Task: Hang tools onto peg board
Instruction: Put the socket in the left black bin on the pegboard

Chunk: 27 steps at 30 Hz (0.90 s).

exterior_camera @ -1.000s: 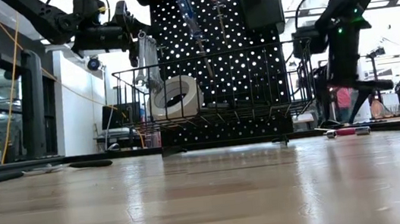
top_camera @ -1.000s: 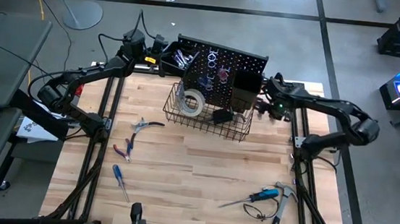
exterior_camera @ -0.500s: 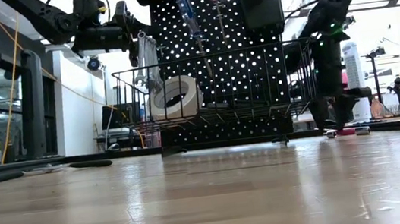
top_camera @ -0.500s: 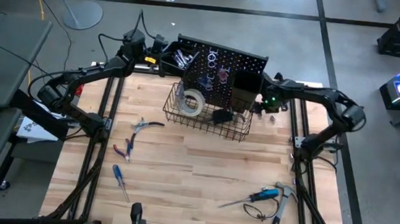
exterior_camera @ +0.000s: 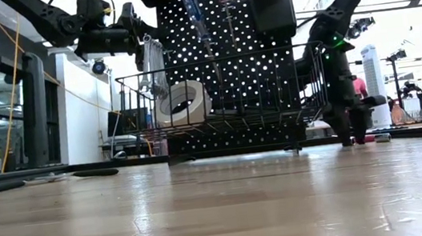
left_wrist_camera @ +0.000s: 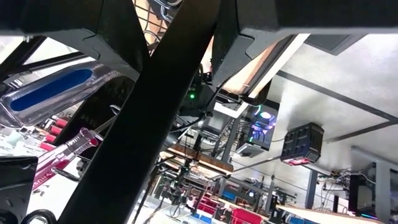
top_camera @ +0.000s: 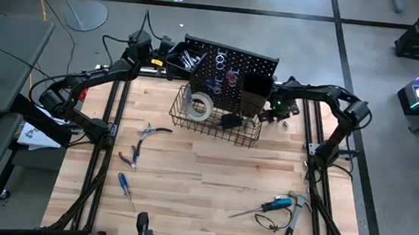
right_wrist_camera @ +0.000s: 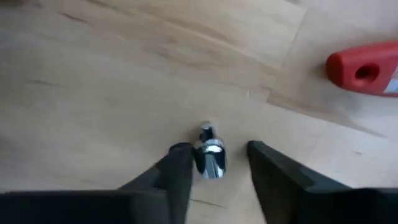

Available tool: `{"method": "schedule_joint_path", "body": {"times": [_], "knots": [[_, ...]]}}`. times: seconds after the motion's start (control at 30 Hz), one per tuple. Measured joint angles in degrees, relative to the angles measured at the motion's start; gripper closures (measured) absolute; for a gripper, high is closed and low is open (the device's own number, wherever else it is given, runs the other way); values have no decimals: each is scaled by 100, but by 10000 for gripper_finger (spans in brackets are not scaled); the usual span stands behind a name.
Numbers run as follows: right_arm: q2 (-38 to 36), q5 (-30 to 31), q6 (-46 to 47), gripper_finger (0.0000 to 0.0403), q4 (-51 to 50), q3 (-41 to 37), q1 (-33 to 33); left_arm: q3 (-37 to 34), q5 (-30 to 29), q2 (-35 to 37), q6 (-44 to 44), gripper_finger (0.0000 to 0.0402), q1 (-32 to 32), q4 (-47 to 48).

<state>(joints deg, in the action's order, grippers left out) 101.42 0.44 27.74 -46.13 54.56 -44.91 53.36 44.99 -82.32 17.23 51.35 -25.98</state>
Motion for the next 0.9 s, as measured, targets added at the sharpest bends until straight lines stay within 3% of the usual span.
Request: {"method": "schedule_joint_path", "body": {"times": [0.2,0.43,0.67,0.8,0.9], "knots": [[5,123,1,366,46,29,5,-1,-26,0,-4,245,2,3],[-292,87,-18,371,-861,-7,290,1,-37,0,-85,245,0,3],[-1803,-55,573,371,-1951,-1,656,1,-37,0,-90,245,0,3],[-2949,-215,1486,371,-1980,3,928,-1,-33,0,-90,245,0,3],[-3894,55,2441,371,-1910,20,1192,1,-33,-2,-90,245,0,3]]}}
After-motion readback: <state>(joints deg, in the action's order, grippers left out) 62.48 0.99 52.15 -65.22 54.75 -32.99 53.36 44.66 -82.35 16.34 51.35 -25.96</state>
